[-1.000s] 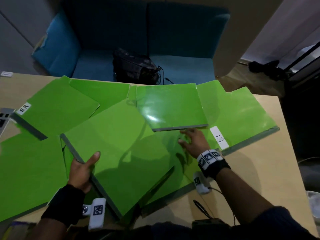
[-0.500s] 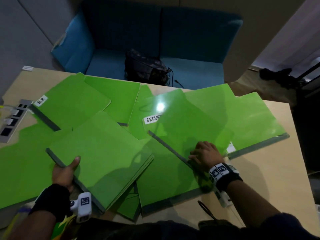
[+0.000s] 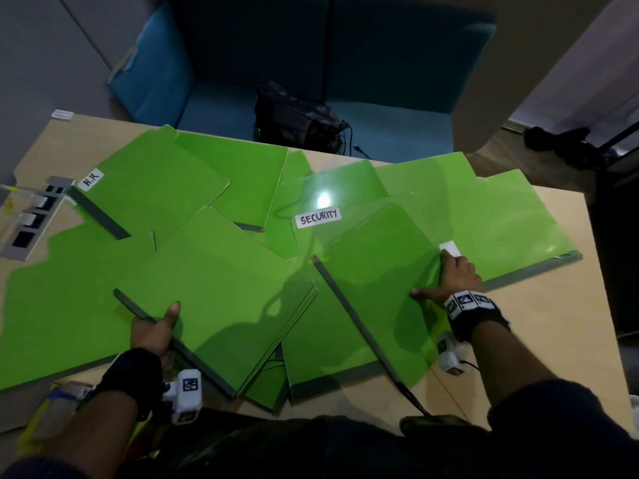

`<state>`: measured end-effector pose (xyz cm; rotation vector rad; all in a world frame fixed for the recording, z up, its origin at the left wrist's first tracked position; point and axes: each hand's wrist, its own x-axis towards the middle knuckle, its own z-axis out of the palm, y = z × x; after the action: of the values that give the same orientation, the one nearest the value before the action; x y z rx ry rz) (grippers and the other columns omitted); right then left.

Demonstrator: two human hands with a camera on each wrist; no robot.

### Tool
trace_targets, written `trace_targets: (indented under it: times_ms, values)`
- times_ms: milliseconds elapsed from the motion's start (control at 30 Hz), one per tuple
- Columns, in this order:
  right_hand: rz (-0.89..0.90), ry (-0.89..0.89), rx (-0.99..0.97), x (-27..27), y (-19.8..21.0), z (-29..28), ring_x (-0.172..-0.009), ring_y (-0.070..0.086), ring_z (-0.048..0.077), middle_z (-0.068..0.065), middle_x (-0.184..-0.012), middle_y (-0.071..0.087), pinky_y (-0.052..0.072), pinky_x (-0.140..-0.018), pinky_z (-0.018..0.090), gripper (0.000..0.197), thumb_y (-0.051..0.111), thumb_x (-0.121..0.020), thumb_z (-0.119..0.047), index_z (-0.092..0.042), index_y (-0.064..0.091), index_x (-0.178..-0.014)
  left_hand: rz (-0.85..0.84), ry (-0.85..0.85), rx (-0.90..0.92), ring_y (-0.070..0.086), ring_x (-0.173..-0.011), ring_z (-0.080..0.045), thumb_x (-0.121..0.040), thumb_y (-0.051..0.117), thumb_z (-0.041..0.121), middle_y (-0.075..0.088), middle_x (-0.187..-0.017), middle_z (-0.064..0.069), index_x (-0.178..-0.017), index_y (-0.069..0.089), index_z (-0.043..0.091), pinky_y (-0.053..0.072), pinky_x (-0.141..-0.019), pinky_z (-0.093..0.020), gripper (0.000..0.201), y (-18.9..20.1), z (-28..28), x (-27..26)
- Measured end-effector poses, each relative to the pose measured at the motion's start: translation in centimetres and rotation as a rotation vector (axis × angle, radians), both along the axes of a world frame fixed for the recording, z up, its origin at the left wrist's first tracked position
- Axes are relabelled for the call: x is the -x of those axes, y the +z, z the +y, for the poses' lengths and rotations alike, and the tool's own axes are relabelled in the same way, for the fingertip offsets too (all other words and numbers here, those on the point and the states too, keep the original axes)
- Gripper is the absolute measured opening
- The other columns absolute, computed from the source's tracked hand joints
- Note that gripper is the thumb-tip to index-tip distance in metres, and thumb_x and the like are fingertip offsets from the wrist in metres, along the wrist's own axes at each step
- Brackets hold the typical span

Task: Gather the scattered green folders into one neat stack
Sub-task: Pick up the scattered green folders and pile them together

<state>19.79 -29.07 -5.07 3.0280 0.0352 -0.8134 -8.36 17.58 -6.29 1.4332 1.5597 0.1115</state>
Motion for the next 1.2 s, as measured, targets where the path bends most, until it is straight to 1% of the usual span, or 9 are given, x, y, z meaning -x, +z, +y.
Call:
trace_targets:
  times_ms: [100,233,400,567,667,833,967,1100,1200]
  values:
    - [0.013,-0.120,-0.164,0.6,0.2,0.0,-0.137,0.035,0.036,0.014,-0.148,0.034,0.035,-0.109,0.050,0.124,0.086,-0.052,-0.061,-0.016,0.024,-0.149,-0.007,-0.019,0.001,0.057,-0.108,-0.050,-0.080,0.073,0.047,0.056,-0.123,-0.033,-0.127,0.044,-0.004,0.050,-0.083,-0.057,0.076,-0.1,0.5,0.2]
    - [-0.068,-0.197,-0.581,0.6,2.8,0.6,-0.126,0.050,0.040,0.012,-0.142,0.049,0.041,-0.105,0.058,0.093,0.084,-0.069,-0.041,-0.019,0.036,-0.145,-0.088,0.019,-0.054,0.060,-0.108,-0.042,-0.079,0.075,0.041,0.062,-0.120,-0.023,-0.123,0.052,0.001,0.048,-0.093,-0.059,0.063,0.0,2.4,0.4]
    - [-0.134,0.245,-0.362,-2.4,6.7,4.7,-0.117,0.054,0.030,0.006,-0.119,0.062,0.029,-0.108,0.047,0.058,0.069,-0.080,-0.055,-0.020,0.060,-0.125,-0.204,0.046,-0.108,0.054,-0.091,-0.025,-0.088,0.070,0.021,0.058,-0.101,-0.013,-0.112,0.055,0.002,0.044,-0.078,-0.041,0.034,2.6,3.8,0.2]
    - [-0.007,0.537,-0.219,-2.2,5.8,12.6,-0.119,0.051,0.025,0.002,-0.127,0.057,0.033,-0.108,0.044,0.063,0.063,-0.081,-0.063,-0.021,0.055,-0.127,-0.170,0.058,-0.112,0.052,-0.085,-0.025,-0.086,0.073,0.025,0.053,-0.092,-0.013,-0.097,0.049,0.007,0.042,-0.074,-0.040,0.032,2.2,4.4,2.5]
    - [0.050,0.586,-0.209,-0.7,4.0,15.4,-0.126,0.047,0.025,0.005,-0.139,0.048,0.038,-0.108,0.045,0.065,0.064,-0.082,-0.058,-0.023,0.049,-0.134,-0.139,0.061,-0.110,0.057,-0.091,-0.030,-0.083,0.074,0.030,0.059,-0.100,-0.015,-0.107,0.053,0.001,0.047,-0.080,-0.048,0.043,1.3,4.4,3.8]
    - [0.023,0.658,-0.105,1.9,2.6,15.5,-0.134,0.038,0.029,0.008,-0.145,0.040,0.029,-0.115,0.047,0.097,0.072,-0.068,-0.065,-0.020,0.035,-0.145,-0.146,0.068,-0.107,0.055,-0.092,-0.030,-0.086,0.072,0.029,0.058,-0.103,-0.015,-0.116,0.050,0.000,0.046,-0.083,-0.049,0.047,1.3,3.8,4.0]
    - [0.106,0.571,-0.061,2.0,2.9,14.4,-0.128,0.045,0.028,0.006,-0.136,0.051,0.032,-0.111,0.045,0.097,0.076,-0.059,-0.069,-0.022,0.040,-0.137,-0.222,0.040,-0.114,0.056,-0.097,-0.029,-0.089,0.069,0.020,0.058,-0.104,-0.013,-0.107,0.051,0.009,0.045,-0.087,-0.047,0.028,1.7,3.3,3.7]
    - [0.233,0.431,-0.188,0.6,5.7,12.7,-0.120,0.055,0.033,0.009,-0.131,0.058,0.046,-0.101,0.045,0.086,0.081,-0.068,-0.054,-0.013,0.047,-0.136,-0.374,0.006,-0.076,0.054,-0.101,-0.027,-0.091,0.064,0.012,0.059,-0.105,-0.010,-0.116,0.051,0.015,0.044,-0.093,-0.050,0.028,3.2,3.7,3.0]
    - [0.205,0.337,-0.300,-1.8,9.1,9.5,-0.122,0.057,0.031,0.009,-0.135,0.060,0.044,-0.105,0.045,0.107,0.081,-0.057,-0.065,-0.010,0.048,-0.142,-0.448,0.003,-0.083,0.050,-0.097,-0.024,-0.090,0.066,0.016,0.057,-0.094,-0.003,-0.110,0.053,0.022,0.042,-0.092,-0.053,0.025,4.6,5.2,2.2]
